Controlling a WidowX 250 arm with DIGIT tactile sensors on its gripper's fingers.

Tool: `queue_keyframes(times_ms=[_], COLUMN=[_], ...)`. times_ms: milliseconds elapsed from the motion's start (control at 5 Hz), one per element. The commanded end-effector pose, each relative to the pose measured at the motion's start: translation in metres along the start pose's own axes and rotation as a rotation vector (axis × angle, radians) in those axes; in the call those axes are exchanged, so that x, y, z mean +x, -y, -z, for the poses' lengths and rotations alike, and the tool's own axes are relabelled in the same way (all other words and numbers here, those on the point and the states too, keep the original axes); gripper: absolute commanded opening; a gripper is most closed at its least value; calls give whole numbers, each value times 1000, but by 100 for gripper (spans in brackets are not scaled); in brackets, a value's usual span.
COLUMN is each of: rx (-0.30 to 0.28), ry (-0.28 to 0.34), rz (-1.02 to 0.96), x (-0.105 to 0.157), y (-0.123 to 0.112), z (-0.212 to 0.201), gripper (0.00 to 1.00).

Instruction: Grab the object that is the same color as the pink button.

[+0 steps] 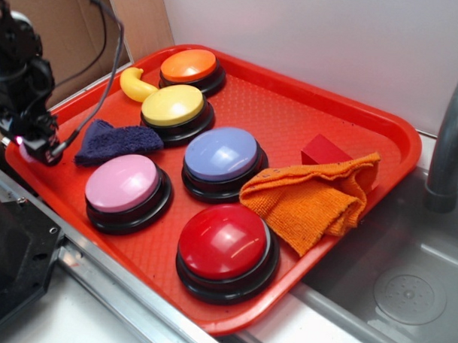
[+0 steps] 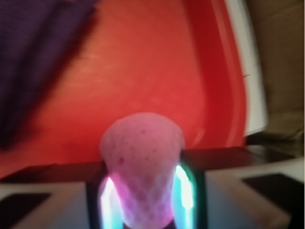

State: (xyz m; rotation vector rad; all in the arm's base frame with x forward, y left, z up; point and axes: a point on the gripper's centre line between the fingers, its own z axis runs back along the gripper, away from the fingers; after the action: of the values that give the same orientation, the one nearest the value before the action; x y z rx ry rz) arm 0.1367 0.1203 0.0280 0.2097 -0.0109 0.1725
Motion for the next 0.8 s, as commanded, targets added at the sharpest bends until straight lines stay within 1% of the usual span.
queue_keyframes(times_ms=[0, 200, 400, 600], rx=[-281, -346, -384, -381], ry=[49, 83, 131, 169], rz=[48, 100, 147, 137], x=[27, 35, 44, 44], y=[52, 80, 103, 117], z=[-87, -116, -148, -169], gripper=[0, 0, 0, 0])
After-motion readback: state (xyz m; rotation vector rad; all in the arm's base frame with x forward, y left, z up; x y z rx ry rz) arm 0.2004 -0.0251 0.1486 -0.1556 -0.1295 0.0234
